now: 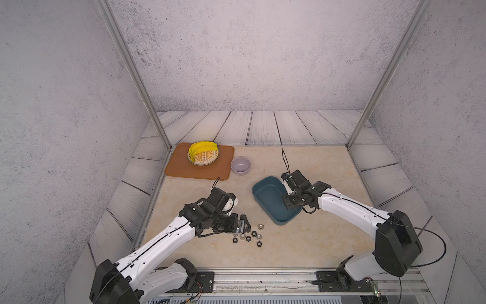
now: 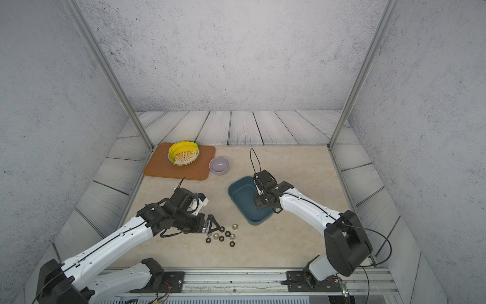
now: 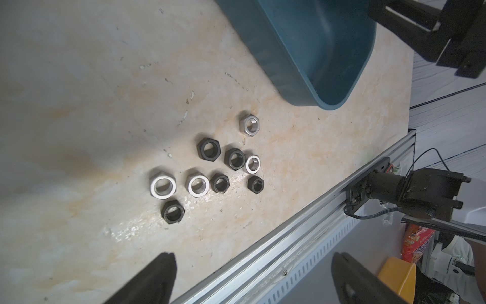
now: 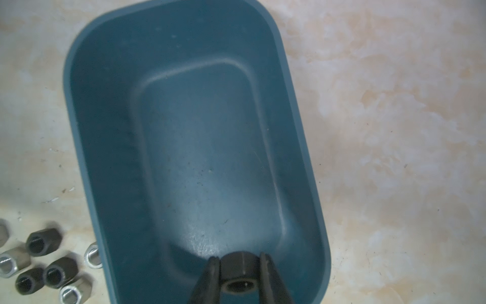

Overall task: Put the nuts on the desktop into the storage box
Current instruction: Place the nut in the storage box.

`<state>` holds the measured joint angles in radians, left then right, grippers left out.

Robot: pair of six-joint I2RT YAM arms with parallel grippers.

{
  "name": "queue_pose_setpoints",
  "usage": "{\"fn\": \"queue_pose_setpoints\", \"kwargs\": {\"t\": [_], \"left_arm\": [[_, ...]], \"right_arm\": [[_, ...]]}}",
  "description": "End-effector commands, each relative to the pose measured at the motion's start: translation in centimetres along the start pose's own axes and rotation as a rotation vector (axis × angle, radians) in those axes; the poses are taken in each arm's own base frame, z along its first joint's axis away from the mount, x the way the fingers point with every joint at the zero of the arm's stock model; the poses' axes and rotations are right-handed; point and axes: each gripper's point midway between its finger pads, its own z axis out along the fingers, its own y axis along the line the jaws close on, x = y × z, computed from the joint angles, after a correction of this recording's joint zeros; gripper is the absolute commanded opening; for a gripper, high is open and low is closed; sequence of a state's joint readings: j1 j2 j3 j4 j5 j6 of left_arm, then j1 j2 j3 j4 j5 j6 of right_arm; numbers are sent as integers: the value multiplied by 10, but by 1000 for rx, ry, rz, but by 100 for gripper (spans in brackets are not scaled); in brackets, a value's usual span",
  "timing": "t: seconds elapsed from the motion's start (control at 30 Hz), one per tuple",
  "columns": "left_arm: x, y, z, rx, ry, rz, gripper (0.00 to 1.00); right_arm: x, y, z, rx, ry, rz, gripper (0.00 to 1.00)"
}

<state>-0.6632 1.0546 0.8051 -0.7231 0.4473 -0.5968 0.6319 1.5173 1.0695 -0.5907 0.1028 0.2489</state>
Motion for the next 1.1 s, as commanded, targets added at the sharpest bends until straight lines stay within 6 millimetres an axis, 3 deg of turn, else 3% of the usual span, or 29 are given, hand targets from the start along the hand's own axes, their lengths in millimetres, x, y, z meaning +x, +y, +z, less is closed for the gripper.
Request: {"fn": "queue_pose_setpoints", "kwargs": {"t": [0.0,0.33,0.53,0.77,0.83,0.97,1.07], "left_arm": [[-1,2,-2,-16,1,14,98],[6,18,-7,-105,17,3,98],[6,36,-3,-200,16,-40,98],[10,40,2,-218,58,-45,98],[10,40,2,-215,56,-42,99],[12,40,5,-205,69,-40,99],[14,40,7,-196,80,-33,99]], "right_arm": [[5,-12,7,66,57,-26,2],[8,-34,40,182,141,-24,2],[19,-33,60,190,223,-27,4],[25,-29,72,174,254,-20,8],[26,-31,73,184,263,-22,13],[26,-29,74,177,268,-21,32],[22,-29,69,173,252,-19,38]]}}
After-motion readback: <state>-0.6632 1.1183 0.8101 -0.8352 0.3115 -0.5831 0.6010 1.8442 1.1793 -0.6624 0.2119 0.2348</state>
